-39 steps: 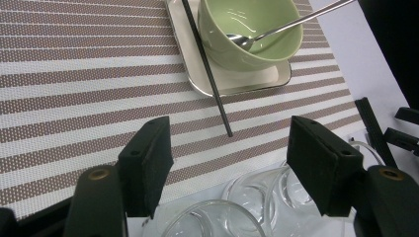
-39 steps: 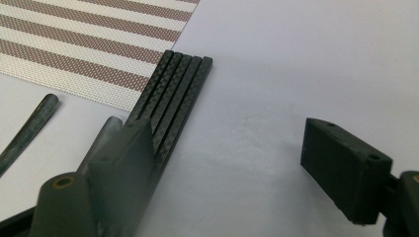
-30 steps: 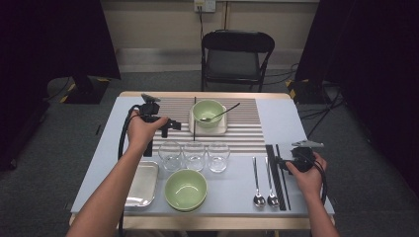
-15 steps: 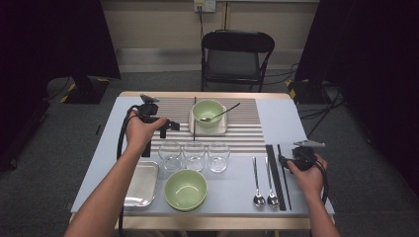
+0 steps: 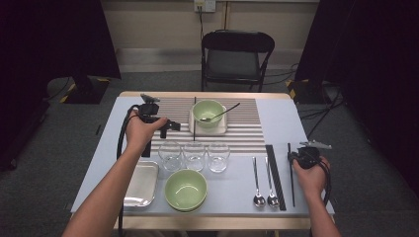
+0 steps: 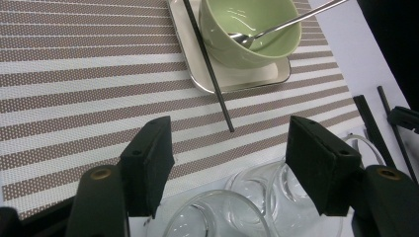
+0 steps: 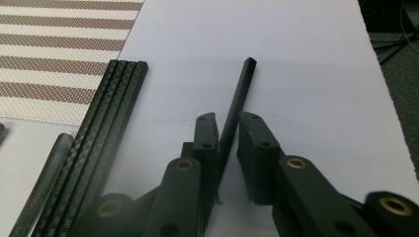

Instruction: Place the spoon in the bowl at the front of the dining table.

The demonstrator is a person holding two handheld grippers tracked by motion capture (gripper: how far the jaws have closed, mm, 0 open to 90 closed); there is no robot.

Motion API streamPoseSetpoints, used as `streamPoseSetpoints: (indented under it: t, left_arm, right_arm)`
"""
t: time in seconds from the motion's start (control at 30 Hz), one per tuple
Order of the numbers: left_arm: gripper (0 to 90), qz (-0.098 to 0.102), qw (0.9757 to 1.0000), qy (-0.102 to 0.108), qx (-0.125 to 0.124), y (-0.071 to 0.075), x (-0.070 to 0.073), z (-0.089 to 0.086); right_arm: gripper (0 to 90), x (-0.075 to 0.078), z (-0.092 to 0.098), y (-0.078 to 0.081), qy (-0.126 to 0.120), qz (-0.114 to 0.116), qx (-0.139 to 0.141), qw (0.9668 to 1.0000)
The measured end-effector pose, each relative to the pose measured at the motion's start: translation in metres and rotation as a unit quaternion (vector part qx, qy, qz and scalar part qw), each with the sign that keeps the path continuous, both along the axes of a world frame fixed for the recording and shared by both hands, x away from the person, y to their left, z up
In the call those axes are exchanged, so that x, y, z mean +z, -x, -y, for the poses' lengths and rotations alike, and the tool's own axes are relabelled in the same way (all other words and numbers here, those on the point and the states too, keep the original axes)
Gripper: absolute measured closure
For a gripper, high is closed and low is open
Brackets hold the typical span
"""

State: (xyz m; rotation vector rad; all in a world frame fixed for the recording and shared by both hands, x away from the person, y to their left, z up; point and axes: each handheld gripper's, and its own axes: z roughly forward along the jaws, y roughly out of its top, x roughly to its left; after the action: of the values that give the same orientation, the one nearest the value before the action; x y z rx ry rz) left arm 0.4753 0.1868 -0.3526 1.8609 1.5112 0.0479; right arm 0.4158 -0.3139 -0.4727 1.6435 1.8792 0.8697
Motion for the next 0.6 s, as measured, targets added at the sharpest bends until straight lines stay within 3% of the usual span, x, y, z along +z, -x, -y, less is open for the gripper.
streamPoseSetpoints:
  t: [0.23, 0.43, 0.6]
  left_arm:
    - [34.7, 0.003, 1.0, 0.0, -0.003, 0.0012, 0.0028, 0.0032]
    - [34.9, 0.004, 1.0, 0.0, -0.004, 0.0015, 0.0035, 0.0023]
    - [35.0, 0.003, 1.0, 0.002, -0.004, 0.001, 0.0036, 0.0011]
  right_arm:
    - [79.1, 0.0009, -0.0018, -0.0018, 0.004, -0.008, -0.008, 0.9999]
    - [82.9, 0.0006, 0.0053, -0.0033, -0.036, -0.017, -0.018, 0.9991]
    - [86.2, 0.0036, 0.0054, -0.0069, -0.024, -0.032, -0.015, 0.9991]
